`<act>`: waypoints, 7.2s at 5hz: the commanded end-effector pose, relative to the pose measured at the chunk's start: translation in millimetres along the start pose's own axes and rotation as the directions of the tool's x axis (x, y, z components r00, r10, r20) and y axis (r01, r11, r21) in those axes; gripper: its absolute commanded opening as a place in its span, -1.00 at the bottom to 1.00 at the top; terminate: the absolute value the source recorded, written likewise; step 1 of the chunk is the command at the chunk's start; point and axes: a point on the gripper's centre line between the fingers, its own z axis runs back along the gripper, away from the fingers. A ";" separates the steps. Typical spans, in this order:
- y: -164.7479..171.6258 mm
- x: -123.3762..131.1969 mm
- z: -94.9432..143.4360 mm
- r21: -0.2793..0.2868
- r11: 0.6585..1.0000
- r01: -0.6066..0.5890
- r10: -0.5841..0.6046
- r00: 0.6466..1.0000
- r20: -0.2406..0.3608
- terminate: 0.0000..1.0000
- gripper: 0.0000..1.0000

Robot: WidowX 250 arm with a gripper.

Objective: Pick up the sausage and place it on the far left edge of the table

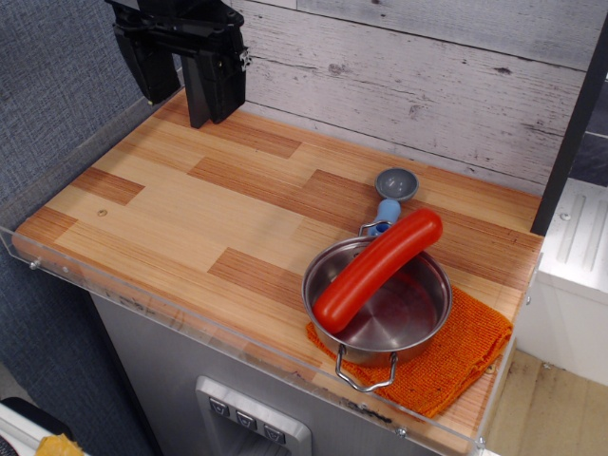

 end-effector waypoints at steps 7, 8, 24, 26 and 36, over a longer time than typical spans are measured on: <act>-143.4 -2.8 -73.4 -0.045 0.958 0.283 -0.283 0.959 0.013 -1.00 1.00; -141.7 -9.2 -87.6 -0.053 0.955 0.293 -0.294 0.955 -0.032 -1.00 1.00; 85.7 22.7 -112.0 0.033 0.999 0.001 0.002 0.997 -0.079 -1.00 -1.00; 73.7 25.5 -99.9 0.029 1.000 0.005 -0.003 0.998 -0.067 -1.00 1.00; -90.9 1.9 7.3 0.014 0.998 0.058 -0.059 0.995 0.080 1.00 1.00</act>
